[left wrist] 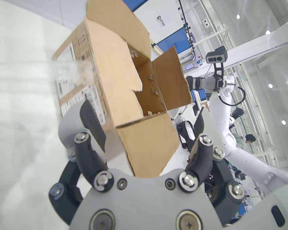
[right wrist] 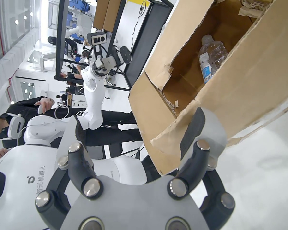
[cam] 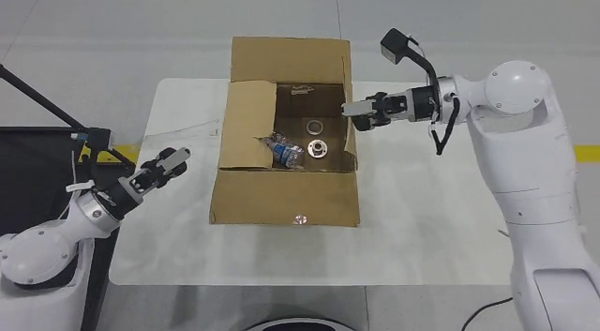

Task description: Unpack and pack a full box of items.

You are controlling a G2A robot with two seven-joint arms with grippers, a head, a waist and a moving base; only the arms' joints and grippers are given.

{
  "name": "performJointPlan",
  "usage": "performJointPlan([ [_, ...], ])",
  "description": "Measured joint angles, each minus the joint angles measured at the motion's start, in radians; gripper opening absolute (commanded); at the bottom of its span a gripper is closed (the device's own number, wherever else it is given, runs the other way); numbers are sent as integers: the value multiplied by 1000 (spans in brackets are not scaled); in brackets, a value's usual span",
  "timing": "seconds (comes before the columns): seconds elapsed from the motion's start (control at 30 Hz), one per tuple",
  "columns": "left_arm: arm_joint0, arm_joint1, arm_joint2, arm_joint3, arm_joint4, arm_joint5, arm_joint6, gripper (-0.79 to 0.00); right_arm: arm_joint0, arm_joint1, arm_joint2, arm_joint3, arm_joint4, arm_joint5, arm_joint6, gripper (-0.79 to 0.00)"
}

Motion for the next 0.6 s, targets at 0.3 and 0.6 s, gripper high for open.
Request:
performJointPlan([
  [0.3, 41, 12, 41, 49, -199, -6, -227, 0, -29, -15, -86, -17, -18, 10, -148, 0],
  [0.6, -48, 27, 118, 139, -221, 69, -323, 0, -38, -25, -134, 29, -31, 16, -239, 0],
])
